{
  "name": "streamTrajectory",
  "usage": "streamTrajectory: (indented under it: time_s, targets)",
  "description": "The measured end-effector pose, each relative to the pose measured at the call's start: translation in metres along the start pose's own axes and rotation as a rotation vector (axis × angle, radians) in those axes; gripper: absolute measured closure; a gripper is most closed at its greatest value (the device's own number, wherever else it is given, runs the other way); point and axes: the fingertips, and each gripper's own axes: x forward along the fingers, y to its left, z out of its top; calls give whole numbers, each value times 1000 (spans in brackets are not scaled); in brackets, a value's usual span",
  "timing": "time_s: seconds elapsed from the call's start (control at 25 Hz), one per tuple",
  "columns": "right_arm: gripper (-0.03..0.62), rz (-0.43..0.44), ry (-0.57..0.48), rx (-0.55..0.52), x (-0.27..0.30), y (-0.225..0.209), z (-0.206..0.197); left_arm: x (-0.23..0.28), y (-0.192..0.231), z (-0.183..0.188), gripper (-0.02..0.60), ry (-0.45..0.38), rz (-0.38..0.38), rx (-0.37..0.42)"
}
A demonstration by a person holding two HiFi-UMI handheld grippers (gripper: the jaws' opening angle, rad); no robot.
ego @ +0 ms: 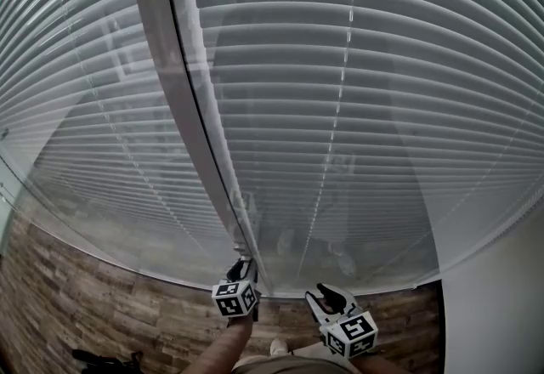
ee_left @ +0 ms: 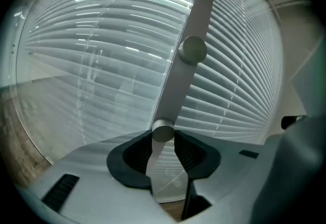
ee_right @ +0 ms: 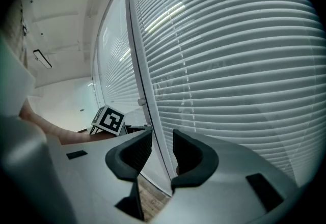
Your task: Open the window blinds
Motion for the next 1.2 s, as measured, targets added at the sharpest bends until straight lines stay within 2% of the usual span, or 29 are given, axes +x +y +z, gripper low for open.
streamTrajectory:
  time_s: [0.28,0.6,0.68,0.96,1.08,1.2]
  targets:
    - [473,-4,-1,2,-4,-1,-1,-9,-5,8,414,-24,24,191]
    - [473,1,3,0,-6,1,-3,-10,-8,4,400,-3,78,434]
    - [473,0,4,1,-7,1,-4,-7,-7,1,400,9,89,454]
    - [473,-9,4,2,-8,-3,-3,-4,-4,2,403,10,119,450]
    - [473,-10,3,1,-7,-3,-3,-4,-2,4,440,1,132,444]
    - [473,-10,6,1,-6,-5,-2,-4,-2,5,443,-5,128,437]
